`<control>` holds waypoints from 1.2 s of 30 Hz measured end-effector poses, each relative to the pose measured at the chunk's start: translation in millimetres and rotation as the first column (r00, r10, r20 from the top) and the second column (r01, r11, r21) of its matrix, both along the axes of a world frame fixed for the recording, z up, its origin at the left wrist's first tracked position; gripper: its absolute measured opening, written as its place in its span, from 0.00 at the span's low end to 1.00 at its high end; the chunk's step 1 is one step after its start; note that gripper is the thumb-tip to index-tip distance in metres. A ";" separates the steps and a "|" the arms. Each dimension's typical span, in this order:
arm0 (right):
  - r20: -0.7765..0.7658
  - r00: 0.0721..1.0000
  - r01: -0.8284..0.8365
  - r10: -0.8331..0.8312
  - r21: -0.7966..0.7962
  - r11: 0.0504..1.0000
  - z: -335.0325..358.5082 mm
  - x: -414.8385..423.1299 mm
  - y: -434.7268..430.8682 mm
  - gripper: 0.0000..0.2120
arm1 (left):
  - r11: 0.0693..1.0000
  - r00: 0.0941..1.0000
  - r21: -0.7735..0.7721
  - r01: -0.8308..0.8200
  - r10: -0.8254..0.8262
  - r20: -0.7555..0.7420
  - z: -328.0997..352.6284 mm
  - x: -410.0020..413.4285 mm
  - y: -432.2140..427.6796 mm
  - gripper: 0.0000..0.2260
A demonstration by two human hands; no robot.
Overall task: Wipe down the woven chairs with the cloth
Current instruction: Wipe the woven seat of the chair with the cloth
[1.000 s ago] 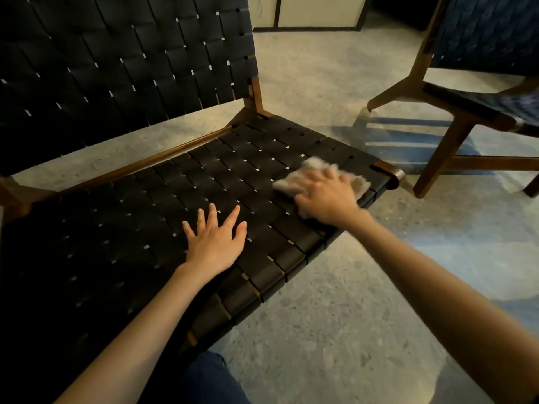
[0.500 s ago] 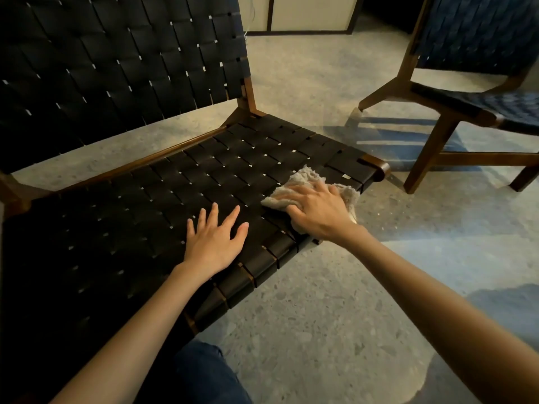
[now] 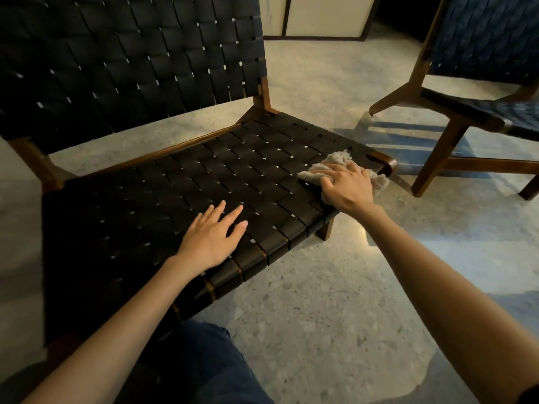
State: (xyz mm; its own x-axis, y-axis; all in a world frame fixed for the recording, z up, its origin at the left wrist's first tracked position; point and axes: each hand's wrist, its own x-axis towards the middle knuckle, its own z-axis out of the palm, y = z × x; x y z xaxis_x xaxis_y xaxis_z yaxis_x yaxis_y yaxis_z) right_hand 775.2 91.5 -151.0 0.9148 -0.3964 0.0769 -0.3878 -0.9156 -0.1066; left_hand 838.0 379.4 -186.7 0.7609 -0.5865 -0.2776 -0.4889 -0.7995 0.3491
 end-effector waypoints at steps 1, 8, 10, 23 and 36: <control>-0.006 1.000 -0.025 0.025 0.013 1.000 -1.9 -2.8 14.3 0.27 | 1.000 1.000 0.002 -0.003 0.003 0.002 1.5 -1.2 5.6 0.24; -0.057 0.967 -0.234 0.247 0.174 0.956 -8.4 -12.9 148.0 0.26 | 0.992 0.997 0.101 -0.077 0.075 0.021 10.7 -3.2 60.1 0.23; -0.056 0.952 -0.285 0.302 0.203 0.937 -10.3 -15.0 188.5 0.27 | 0.981 0.992 0.147 -0.127 0.122 0.043 13.4 -2.9 82.5 0.23; -0.180 0.958 -0.216 0.223 0.056 0.975 -8.9 9.0 167.0 0.25 | 0.947 0.967 0.199 -0.251 0.236 0.097 31.7 -5.0 142.8 0.22; -0.223 0.887 -0.322 0.404 0.329 0.888 -25.7 45.9 277.2 0.27 | 0.931 0.941 0.184 -0.315 0.282 0.185 20.6 20.8 150.6 0.22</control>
State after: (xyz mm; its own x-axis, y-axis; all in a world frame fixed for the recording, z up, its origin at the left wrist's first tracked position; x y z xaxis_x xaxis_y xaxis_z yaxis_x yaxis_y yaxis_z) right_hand 821.1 368.8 -176.8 0.9645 0.0009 -0.2642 -0.0847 -0.9461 -0.3126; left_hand 858.8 530.0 -166.1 0.9344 -0.2671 -0.2357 -0.2502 -0.9631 0.0993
